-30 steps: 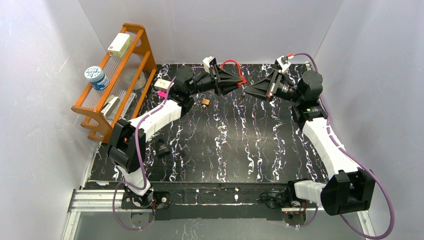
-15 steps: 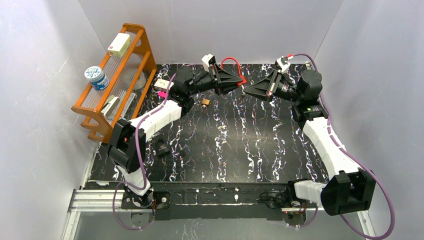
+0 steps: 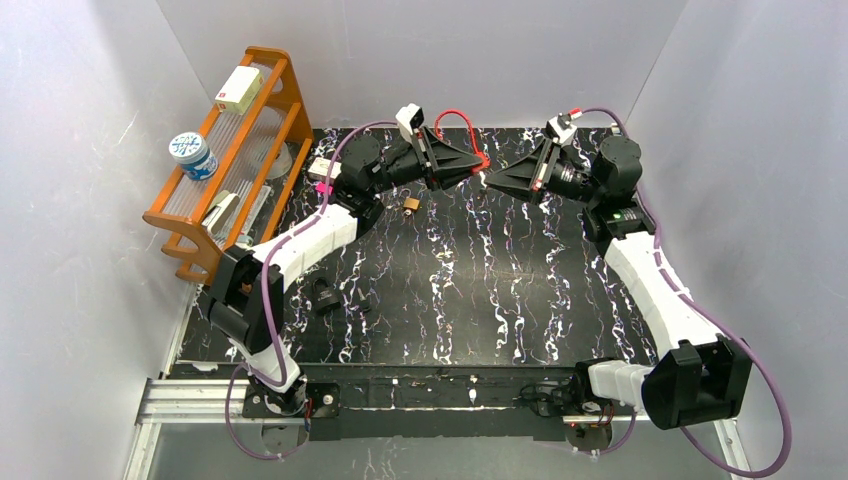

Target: Unlock with the key

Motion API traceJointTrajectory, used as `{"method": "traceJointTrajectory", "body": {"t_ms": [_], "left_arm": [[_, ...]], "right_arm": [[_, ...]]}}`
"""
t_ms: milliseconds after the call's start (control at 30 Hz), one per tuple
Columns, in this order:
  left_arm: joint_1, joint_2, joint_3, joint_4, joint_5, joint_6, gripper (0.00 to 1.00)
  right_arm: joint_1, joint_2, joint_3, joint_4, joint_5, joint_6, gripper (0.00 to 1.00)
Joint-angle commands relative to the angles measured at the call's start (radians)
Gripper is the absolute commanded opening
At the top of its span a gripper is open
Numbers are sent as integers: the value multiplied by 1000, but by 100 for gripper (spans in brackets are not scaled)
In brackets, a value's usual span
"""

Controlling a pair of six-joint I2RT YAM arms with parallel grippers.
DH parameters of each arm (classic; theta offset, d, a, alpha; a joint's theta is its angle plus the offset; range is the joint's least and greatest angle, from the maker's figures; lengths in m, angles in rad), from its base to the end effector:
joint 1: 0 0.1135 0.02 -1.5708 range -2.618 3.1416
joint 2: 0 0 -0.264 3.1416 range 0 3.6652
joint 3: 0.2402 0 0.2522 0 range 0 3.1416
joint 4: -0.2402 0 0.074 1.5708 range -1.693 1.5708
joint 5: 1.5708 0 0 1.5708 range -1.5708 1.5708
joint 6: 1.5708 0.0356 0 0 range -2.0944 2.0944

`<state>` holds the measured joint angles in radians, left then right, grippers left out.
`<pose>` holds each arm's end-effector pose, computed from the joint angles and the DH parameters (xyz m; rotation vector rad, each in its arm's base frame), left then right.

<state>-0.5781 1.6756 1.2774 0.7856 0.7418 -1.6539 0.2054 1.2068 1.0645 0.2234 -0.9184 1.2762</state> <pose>0.3131 -0.2330 0.3742 -0.0228 1.7175 -2.2414 0.2608 0.0832 0.3926 0.0796 1.8437 1.7838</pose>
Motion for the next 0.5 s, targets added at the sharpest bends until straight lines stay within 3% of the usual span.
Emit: {"method": "traceJointTrajectory", "body": {"t_ms": [0, 467], "left_arm": [[-36, -89, -16, 59, 32, 33, 0], [-81, -76, -31, 60, 12, 75, 0]], "right_arm": [[-3, 33, 37, -6, 85, 32, 1], [-4, 105, 110, -143, 87, 60, 1]]}}
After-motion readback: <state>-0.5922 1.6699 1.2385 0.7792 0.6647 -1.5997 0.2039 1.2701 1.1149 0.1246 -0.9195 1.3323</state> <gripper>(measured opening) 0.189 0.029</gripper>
